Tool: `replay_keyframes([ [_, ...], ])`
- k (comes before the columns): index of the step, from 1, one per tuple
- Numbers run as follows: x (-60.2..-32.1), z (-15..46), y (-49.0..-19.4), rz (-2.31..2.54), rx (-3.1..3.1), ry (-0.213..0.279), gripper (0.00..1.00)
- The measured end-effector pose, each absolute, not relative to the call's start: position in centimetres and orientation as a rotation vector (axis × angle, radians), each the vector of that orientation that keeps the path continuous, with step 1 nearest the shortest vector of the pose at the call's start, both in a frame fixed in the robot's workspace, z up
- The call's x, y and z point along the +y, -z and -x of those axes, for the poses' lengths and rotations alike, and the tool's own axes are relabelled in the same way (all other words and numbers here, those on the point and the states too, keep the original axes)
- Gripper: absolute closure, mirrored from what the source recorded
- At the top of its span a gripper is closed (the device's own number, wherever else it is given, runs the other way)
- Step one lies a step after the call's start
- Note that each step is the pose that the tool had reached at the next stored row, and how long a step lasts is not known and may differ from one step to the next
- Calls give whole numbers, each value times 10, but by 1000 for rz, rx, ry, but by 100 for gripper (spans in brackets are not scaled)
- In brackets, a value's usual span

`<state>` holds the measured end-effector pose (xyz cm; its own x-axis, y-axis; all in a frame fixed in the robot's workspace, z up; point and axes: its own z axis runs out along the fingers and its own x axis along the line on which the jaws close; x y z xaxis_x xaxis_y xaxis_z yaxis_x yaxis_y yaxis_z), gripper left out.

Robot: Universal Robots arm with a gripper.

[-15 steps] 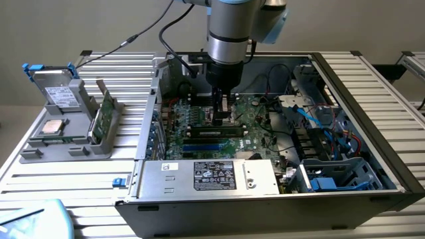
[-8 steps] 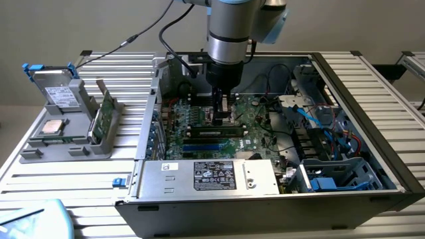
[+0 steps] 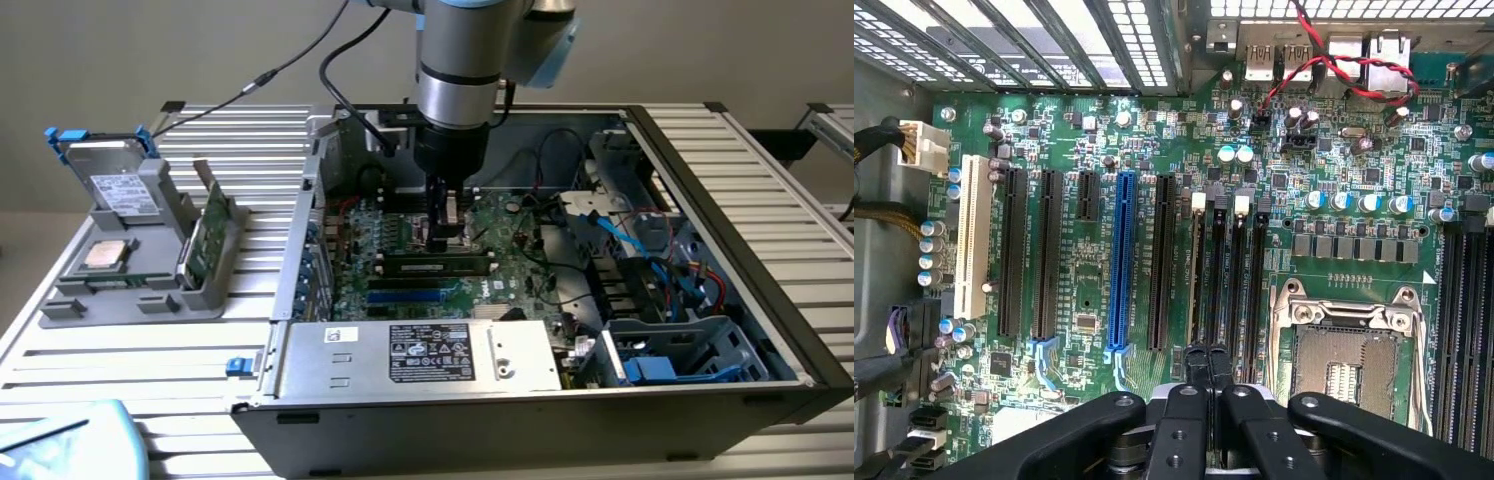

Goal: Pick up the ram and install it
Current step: 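Press down the ram until it locks into place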

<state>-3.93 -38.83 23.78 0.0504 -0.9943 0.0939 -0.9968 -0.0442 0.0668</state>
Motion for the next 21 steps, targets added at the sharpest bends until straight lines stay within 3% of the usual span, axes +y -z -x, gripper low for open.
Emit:
replay_keyframes([
  [21, -396, 7, -233, -2197, -2095, -22, 89],
])
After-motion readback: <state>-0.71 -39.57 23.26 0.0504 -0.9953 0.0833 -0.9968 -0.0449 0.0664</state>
